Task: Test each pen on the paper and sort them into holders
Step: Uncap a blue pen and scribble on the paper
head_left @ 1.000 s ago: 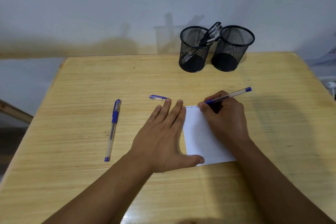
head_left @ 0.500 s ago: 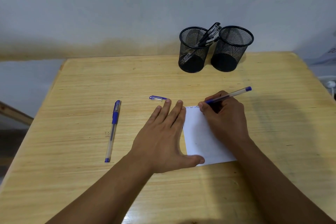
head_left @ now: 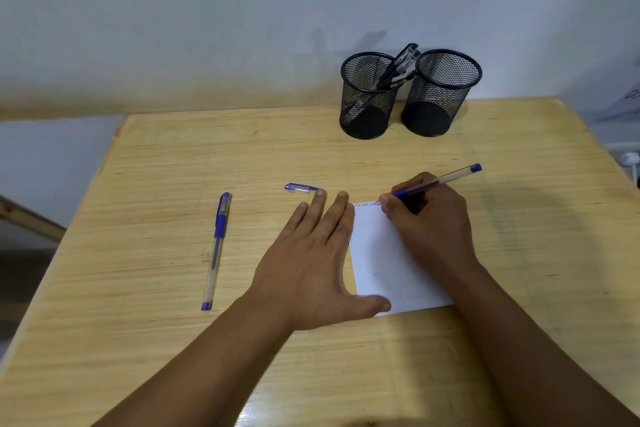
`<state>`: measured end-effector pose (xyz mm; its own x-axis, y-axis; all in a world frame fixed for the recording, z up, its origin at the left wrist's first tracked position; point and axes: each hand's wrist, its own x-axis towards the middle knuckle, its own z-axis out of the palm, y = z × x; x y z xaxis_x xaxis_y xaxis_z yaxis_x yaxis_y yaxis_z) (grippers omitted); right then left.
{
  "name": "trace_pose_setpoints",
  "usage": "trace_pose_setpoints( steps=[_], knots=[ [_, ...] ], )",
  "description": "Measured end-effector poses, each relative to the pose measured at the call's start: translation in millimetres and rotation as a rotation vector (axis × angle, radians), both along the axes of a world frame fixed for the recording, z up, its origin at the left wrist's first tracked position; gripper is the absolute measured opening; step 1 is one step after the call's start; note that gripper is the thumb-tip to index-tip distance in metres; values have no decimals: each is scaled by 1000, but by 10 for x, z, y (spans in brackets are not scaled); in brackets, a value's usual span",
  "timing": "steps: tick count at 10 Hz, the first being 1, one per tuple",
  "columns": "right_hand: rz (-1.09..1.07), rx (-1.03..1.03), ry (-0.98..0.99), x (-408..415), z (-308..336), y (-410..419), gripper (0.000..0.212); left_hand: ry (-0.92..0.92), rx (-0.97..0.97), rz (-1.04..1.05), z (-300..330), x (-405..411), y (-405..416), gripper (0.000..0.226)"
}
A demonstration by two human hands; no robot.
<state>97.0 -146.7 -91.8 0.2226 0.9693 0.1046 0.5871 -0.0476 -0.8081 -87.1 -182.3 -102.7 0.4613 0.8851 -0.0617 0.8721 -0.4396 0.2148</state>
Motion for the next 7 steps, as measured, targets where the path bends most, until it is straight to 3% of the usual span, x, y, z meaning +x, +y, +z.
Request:
trace_pose_setpoints(
  steps=[7],
  knots=[
    [-5, -15, -15, -34, 27, -18, 11, -1, -2, 2, -2, -7, 4, 126]
  ],
)
